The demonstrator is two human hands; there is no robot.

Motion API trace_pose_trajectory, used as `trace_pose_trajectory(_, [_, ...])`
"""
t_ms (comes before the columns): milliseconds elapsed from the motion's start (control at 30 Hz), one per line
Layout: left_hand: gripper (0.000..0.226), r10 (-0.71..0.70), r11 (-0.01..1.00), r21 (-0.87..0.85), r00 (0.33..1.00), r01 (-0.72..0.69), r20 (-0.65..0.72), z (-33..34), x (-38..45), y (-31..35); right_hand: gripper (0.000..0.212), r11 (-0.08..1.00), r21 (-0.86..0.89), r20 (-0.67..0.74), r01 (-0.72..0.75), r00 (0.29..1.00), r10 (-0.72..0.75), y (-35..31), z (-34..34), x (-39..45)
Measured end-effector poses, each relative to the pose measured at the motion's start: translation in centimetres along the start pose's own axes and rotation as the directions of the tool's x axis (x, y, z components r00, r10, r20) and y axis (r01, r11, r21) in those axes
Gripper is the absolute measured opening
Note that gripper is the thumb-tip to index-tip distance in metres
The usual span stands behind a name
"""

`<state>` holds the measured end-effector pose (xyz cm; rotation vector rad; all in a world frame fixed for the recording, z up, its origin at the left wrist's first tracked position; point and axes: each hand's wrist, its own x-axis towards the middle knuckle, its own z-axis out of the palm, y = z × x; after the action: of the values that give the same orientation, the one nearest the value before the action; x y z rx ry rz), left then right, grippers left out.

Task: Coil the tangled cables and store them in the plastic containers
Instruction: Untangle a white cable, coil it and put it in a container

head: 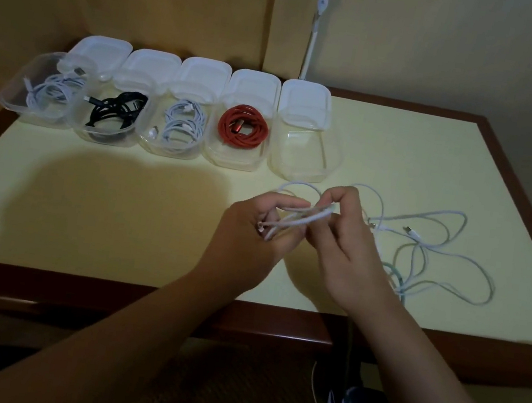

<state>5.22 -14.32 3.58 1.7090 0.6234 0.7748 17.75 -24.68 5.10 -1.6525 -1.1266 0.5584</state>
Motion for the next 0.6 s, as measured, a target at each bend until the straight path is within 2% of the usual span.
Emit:
trace_pose_trajectory(100, [0.009, -0.027, 0.999, 0.027, 0.994, 0.024, 0.105, 0.0, 0.6, -0.7, 0.010, 0.985, 0.166, 0.006, -0.050, 0.999, 0.050, -0.2, -0.2, 0.0])
trace_pose_trajectory(133, [0.009, -0.039, 0.997, 0.067, 0.991, 0.030, 0.131, -0.2, 0.8, -0.6, 0.012, 0.986, 0.159, 0.009, -0.041, 0.999, 0.040, -0.2, -0.3, 0.0])
trace_pose_trajectory(233, [0.028, -0.065, 0.984, 0.177, 0.984, 0.035, 0.168, -0.6, 1.1, -0.5, 0.013, 0.999, 0.039, 0.077, -0.012, 0.997, 0.009, 0.1, -0.9, 0.1])
trace_pose_trajectory(300, [0.030, -0.092, 0.974, 0.213, 0.992, 0.072, 0.083, -1.1, 1.7, -0.4, 0.016, 0.999, -0.048, 0.110, -0.017, 0.994, 0.022, 0.2, -1.4, 0.2])
trace_pose_trajectory(333, [0.030, -0.119, 0.978, 0.174, 0.992, 0.113, 0.028, -1.5, 2.1, -0.5, 0.018, 0.996, -0.081, 0.102, -0.025, 0.994, 0.033, 0.5, -1.7, 0.3])
trace_pose_trajectory(400, [0.030, -0.205, 0.978, -0.051, 0.976, 0.202, -0.067, -2.4, 2.9, -0.7, 0.018, 0.985, -0.166, 0.062, -0.039, 0.997, 0.050, 1.2, -2.3, 0.6])
trace_pose_trajectory(467, [0.031, -0.319, 0.918, -0.289, 0.939, 0.273, -0.126, -3.5, 3.6, -0.7, 0.007, 0.966, -0.249, 0.025, -0.065, 0.997, 0.073, 2.1, -2.8, 1.0])
trace_pose_trajectory(600, [0.029, -0.519, 0.762, -0.579, 0.809, 0.290, -0.277, -6.2, 4.9, -0.5, 0.023, 0.927, -0.357, 0.014, -0.116, 0.991, 0.130, 3.0, -3.7, 1.5])
